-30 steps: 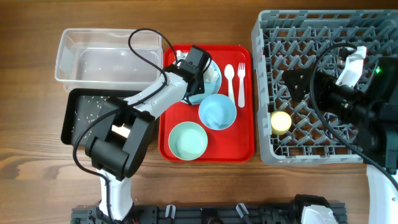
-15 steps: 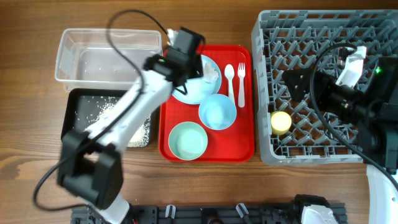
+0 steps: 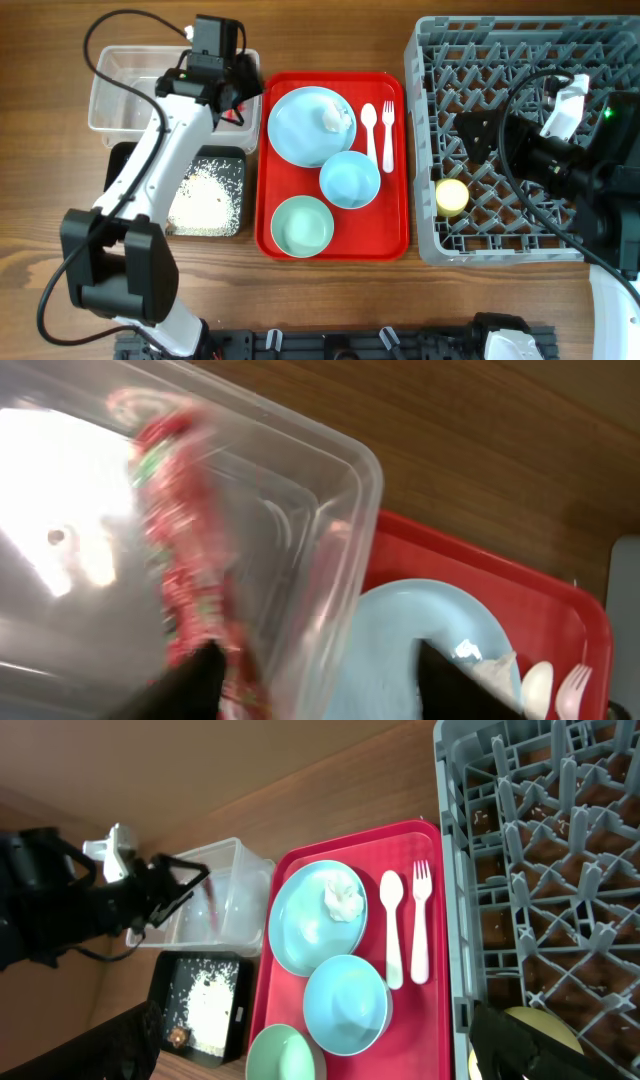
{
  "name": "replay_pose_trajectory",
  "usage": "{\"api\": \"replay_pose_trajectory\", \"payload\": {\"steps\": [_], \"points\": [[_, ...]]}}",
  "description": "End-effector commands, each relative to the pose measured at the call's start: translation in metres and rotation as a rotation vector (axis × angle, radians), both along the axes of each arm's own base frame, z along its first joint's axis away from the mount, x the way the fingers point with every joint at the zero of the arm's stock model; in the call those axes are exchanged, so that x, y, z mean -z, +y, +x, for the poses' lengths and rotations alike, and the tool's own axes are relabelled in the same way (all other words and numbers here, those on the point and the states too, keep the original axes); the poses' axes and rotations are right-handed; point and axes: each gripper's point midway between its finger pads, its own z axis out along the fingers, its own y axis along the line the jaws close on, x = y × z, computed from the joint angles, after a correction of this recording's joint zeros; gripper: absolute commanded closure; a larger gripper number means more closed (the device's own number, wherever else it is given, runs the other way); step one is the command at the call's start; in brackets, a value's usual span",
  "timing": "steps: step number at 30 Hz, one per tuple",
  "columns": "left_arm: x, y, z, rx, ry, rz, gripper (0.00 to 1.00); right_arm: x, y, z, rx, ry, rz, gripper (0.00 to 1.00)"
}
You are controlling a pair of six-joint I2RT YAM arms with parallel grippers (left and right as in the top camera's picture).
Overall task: Sort waste into correct bins and load items into the dishwasher rack
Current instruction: 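Grasp the red snack wrapper with the left gripper and drop it in the clear bin, then grasp the white tissue with the left gripper and drop it in the clear bin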
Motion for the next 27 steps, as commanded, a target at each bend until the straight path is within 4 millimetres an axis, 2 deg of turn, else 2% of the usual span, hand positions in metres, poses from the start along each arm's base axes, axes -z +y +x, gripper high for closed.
{"api": "replay_pose_trajectory", "payload": {"steps": [1, 4, 7, 11, 15, 20, 23, 24, 25, 27], "points": [[0.005, -0.034, -0.005, 0.113, 0.001, 0.005, 0.2, -0.003, -0.002, 0.001, 0.012, -0.006, -0.004, 0.0], [0.012, -0.065, -0.009, 0.186, -0.004, 0.011, 0.21, -0.003, -0.002, 0.001, 0.013, -0.006, -0.004, 0.0], [0.022, -0.104, -0.01, 0.293, -0.032, 0.028, 0.21, -0.003, -0.002, 0.002, 0.012, -0.006, -0.004, 0.0], [0.051, -0.15, -0.012, 0.407, -0.049, 0.061, 0.2, -0.001, -0.002, 0.002, 0.012, 0.0, -0.004, 0.0], [0.086, -0.17, -0.015, 0.442, -0.016, 0.069, 0.24, -0.001, -0.002, 0.002, 0.012, 0.002, -0.004, 0.0], [0.117, -0.176, -0.018, 0.453, 0.027, 0.084, 0.29, -0.001, -0.002, 0.002, 0.012, 0.002, -0.003, 0.0], [0.138, -0.173, -0.022, 0.453, 0.068, 0.097, 0.38, -0.001, -0.002, 0.002, 0.013, 0.003, -0.003, 0.0], [0.143, -0.172, -0.023, 0.454, 0.079, 0.101, 0.46, -0.001, -0.002, 0.002, 0.013, 0.004, -0.002, 0.01], [0.146, -0.172, -0.024, 0.454, 0.088, 0.104, 0.59, -0.001, -0.002, 0.002, 0.013, 0.004, -0.003, 0.01], [0.143, -0.171, -0.025, 0.452, 0.089, 0.103, 0.8, -0.001, -0.002, 0.001, 0.013, 0.004, -0.002, 0.0]]}}
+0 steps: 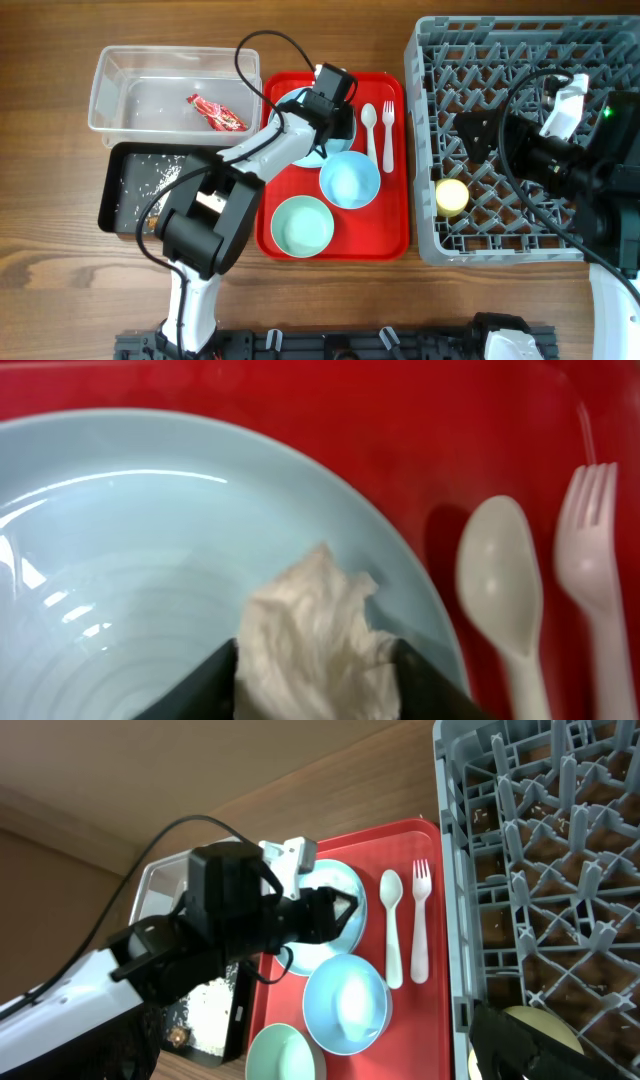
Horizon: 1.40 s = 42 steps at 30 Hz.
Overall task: Sort waste into correct bins and load items into the dishwasher rack
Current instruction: 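Grasp the white tissue with the left gripper and drop it in the clear bin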
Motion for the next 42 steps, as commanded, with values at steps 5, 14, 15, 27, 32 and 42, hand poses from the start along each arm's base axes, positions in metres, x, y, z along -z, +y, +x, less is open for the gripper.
{"api": "replay_pose_trajectory", "payload": {"steps": [5, 14, 15, 27, 32, 42], "points": [[-0.057, 0.009, 0.004, -0.032, -0.039, -0.034, 0.96, -0.002, -0.002, 0.001, 0.013, 0.001, -0.003, 0.0], [-0.176, 0.12, -0.003, -0.248, -0.16, 0.026, 0.96, -0.002, -0.002, 0.001, 0.026, 0.012, 0.015, 0.0], [-0.177, 0.138, -0.001, -0.289, -0.159, 0.052, 0.96, -0.002, -0.002, 0.0, 0.023, 0.012, 0.017, 0.0], [-0.119, 0.226, 0.015, -0.456, 0.015, 0.033, 0.0, 0.004, -0.001, -0.005, 0.015, 0.043, 0.01, 0.0], [-0.168, 0.224, 0.006, -0.448, -0.052, -0.01, 0.0, 0.008, 0.0, -0.009, -0.03, 0.034, -0.032, 0.0], [-0.274, 0.218, -0.064, -0.414, -0.183, -0.144, 0.04, 0.001, 0.055, -0.028, -0.325, -0.037, -0.034, 0.13]]}}
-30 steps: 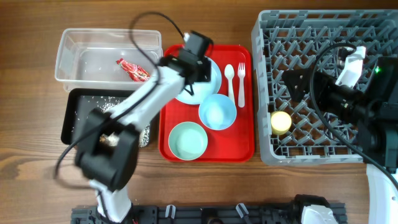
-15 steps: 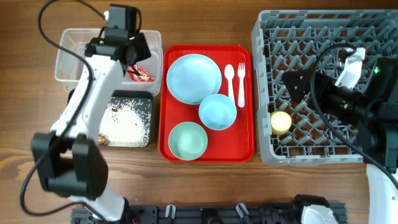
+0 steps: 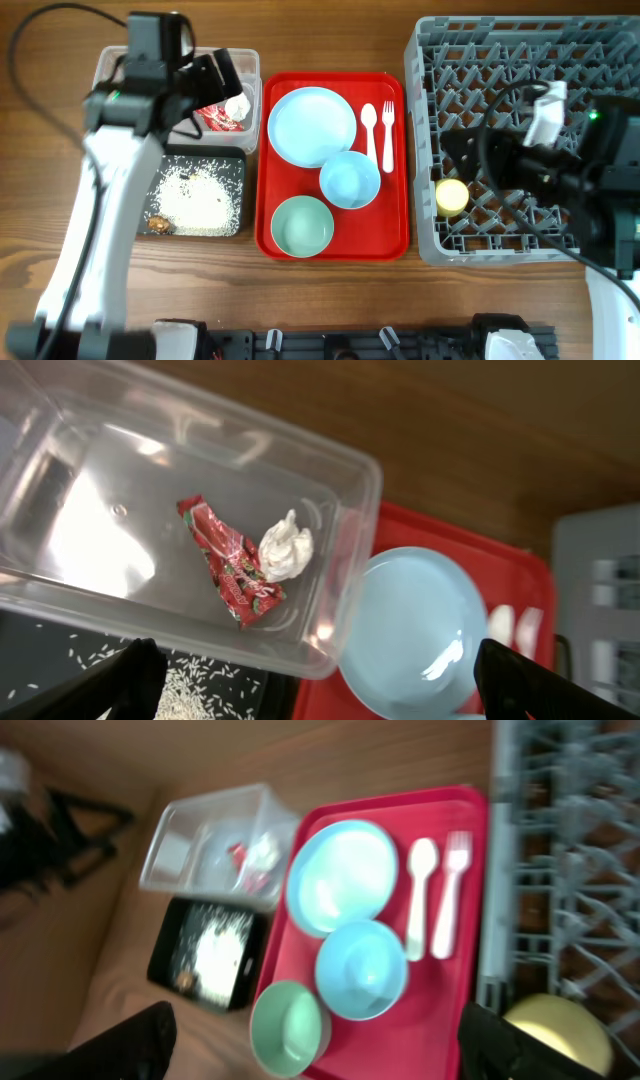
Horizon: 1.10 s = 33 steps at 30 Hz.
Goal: Sort waste into correct bins and load items into the dishwasher rack
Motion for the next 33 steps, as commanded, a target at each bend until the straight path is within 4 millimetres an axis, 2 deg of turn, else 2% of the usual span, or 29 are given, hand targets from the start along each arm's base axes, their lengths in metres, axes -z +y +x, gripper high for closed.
{"api": "replay_pose_trajectory", "payload": {"steps": [1, 3, 5, 11, 13, 16, 21, 24, 27, 29, 33], "points": [[-0.044, -0.002, -0.033, -0.002, -0.065, -0.056, 0.04, -0.005, 0.035, -0.013, -0.176, -0.037, 0.0, 0.14], [-0.055, 0.0, -0.048, -0.018, -0.077, -0.072, 0.04, 0.001, 0.058, -0.021, -0.26, -0.013, -0.001, 0.16], [-0.068, 0.002, -0.061, -0.02, -0.107, -0.077, 0.04, 0.015, 0.072, -0.021, -0.259, 0.062, -0.024, 0.18], [-0.099, 0.006, -0.097, -0.017, -0.187, -0.086, 0.0, 0.084, 0.088, -0.001, -0.079, 0.306, -0.21, 0.21], [-0.103, 0.007, -0.106, -0.016, -0.199, -0.087, 0.0, 0.101, 0.088, 0.009, -0.039, 0.341, -0.256, 0.22], [-0.109, 0.008, -0.118, -0.016, -0.212, -0.089, 0.0, 0.127, 0.086, 0.034, 0.004, 0.349, -0.327, 0.22], [-0.111, 0.009, -0.126, -0.015, -0.215, -0.089, 0.0, 0.168, 0.097, 0.058, -0.07, 0.354, -0.409, 0.3], [-0.11, 0.009, -0.127, -0.016, -0.21, -0.089, 0.0, 0.202, 0.089, 0.065, -0.051, 0.421, -0.489, 0.34], [-0.109, 0.009, -0.127, -0.016, -0.207, -0.088, 0.0, 0.228, 0.089, 0.066, -0.062, 0.477, -0.517, 0.39], [-0.109, 0.009, -0.127, -0.016, -0.207, -0.088, 0.0, 0.242, 0.09, 0.066, -0.077, 0.502, -0.535, 0.41], [-0.109, 0.009, -0.127, -0.016, -0.207, -0.088, 0.0, 0.253, 0.09, 0.066, -0.092, 0.519, -0.552, 0.42]]}}
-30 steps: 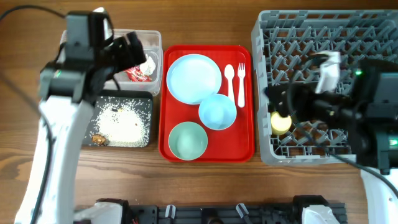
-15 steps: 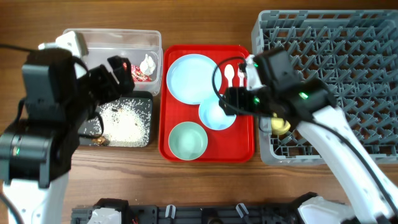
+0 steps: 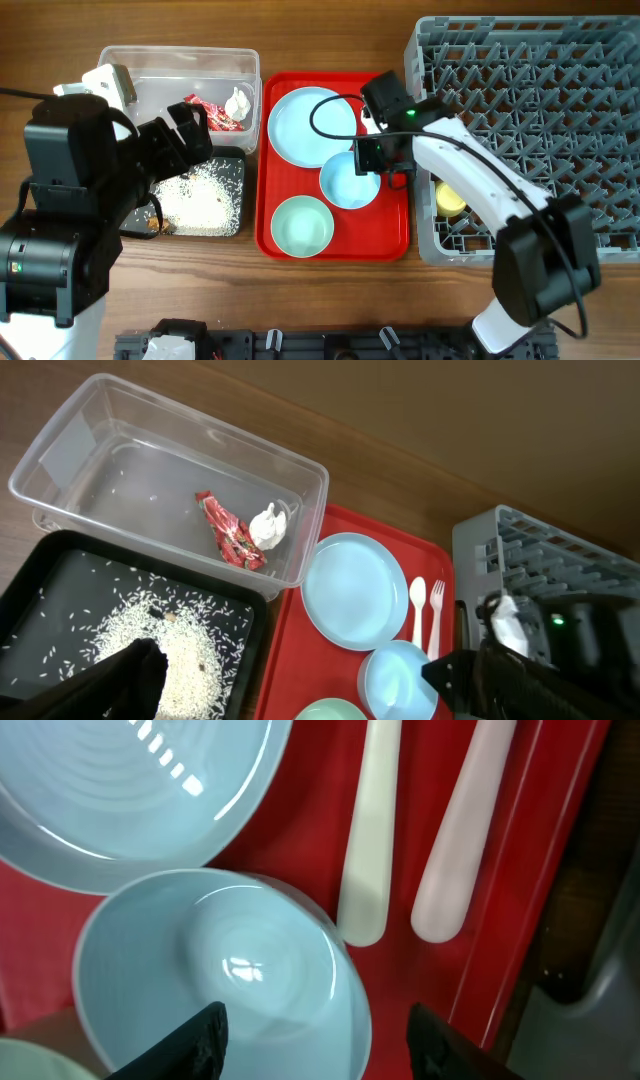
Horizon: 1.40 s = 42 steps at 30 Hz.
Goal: Sort waste into correct bins and load items into the dishwasher rack
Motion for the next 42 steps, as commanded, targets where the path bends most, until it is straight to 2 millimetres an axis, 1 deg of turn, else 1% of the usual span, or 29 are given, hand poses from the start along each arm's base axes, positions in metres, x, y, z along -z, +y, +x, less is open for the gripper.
{"api": "replay_pose_trajectory", "payload": {"steps": [1, 2, 3, 5, 16, 20, 30, 33, 35, 36, 37, 39, 41, 42], "points": [[-0.005, -0.002, -0.001, 0.005, -0.011, -0.012, 0.0, 0.006, -0.002, 0.005, -0.02, -0.009, -0.03, 0.41], [-0.005, -0.002, -0.001, 0.005, -0.011, -0.012, 0.0, 0.006, -0.001, 0.007, -0.019, -0.015, -0.027, 0.37], [-0.005, -0.002, -0.001, 0.005, -0.011, -0.012, 0.0, 0.006, -0.001, 0.008, -0.016, -0.019, -0.024, 0.27], [-0.005, -0.002, -0.001, 0.005, -0.011, -0.012, 0.0, 0.005, 0.0, 0.009, -0.016, -0.025, -0.021, 0.0], [-0.005, -0.002, -0.001, 0.005, -0.011, -0.012, 0.0, 0.005, 0.001, 0.011, -0.017, -0.033, -0.018, 0.0], [-0.005, -0.002, -0.001, 0.005, -0.011, -0.012, 0.0, 0.003, 0.005, 0.019, -0.016, -0.069, -0.001, 0.0], [-0.005, -0.002, -0.001, 0.005, -0.012, -0.012, 0.0, -0.009, 0.02, 0.049, -0.014, -0.199, 0.062, 0.0], [-0.007, -0.001, -0.004, 0.005, -0.022, -0.013, 0.0, -0.011, 0.022, 0.054, -0.014, -0.217, 0.071, 0.01], [-0.005, -0.001, -0.01, 0.005, -0.026, -0.014, 0.0, -0.012, 0.023, 0.055, -0.014, -0.225, 0.075, 0.0], [-0.005, 0.004, -0.012, -0.001, -0.045, 0.017, 0.0, -0.012, 0.023, 0.056, -0.014, -0.228, 0.076, 0.0], [-0.01, 0.013, -0.01, -0.04, -0.091, 0.05, 0.0, -0.012, 0.023, 0.057, -0.014, -0.231, 0.077, 0.0], [-0.016, 0.024, -0.004, -0.092, -0.194, 0.062, 0.0, -0.012, 0.023, 0.057, -0.013, -0.231, 0.078, 0.0], [-0.017, 0.027, 0.001, -0.101, -0.319, 0.063, 0.0, -0.012, 0.023, 0.057, -0.014, -0.232, 0.078, 0.0], [-0.013, 0.028, 0.001, -0.1, -0.368, 0.063, 0.0, -0.012, 0.023, 0.057, -0.014, -0.232, 0.078, 0.0]]}}
